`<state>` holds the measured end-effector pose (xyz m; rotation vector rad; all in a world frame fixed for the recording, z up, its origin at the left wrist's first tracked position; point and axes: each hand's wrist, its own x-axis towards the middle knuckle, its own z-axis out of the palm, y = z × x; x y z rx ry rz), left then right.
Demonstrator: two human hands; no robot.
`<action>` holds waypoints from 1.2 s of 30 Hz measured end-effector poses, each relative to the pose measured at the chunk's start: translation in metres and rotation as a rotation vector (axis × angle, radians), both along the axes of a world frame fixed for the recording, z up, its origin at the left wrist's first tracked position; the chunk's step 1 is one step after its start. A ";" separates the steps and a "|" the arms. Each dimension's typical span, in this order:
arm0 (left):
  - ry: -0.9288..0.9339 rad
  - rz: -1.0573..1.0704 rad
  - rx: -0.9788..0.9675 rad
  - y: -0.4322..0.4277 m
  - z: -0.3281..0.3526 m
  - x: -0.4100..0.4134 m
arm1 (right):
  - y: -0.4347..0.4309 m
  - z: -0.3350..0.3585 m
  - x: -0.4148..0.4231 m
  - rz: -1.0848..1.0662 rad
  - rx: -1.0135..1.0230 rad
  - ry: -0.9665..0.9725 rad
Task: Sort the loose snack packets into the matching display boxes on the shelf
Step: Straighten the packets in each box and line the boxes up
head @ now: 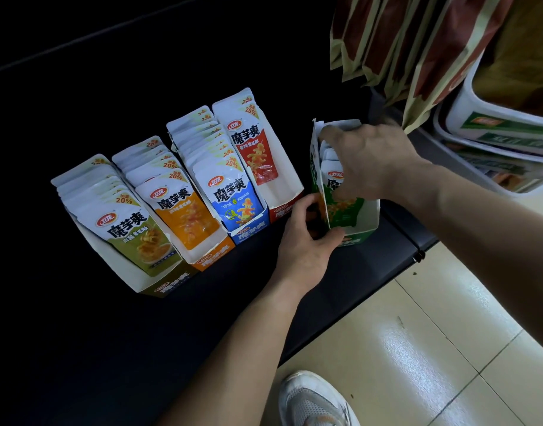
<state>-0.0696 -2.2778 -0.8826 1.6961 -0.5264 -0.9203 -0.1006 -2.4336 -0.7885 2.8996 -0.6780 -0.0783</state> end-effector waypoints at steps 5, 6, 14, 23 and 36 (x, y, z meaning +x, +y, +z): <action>-0.048 -0.002 0.069 -0.007 0.010 -0.002 | 0.008 -0.009 -0.010 -0.002 0.125 0.053; -0.058 0.001 0.077 -0.008 0.011 -0.003 | 0.009 -0.010 -0.012 -0.004 0.102 0.039; -0.102 0.009 0.133 -0.007 0.022 -0.007 | 0.003 -0.009 -0.012 0.054 -0.115 -0.077; -0.127 -0.035 0.155 -0.006 0.021 -0.004 | -0.006 -0.020 0.000 0.037 -0.160 -0.178; -0.140 -0.058 0.156 -0.005 0.016 0.000 | -0.013 -0.028 0.000 0.059 -0.185 -0.173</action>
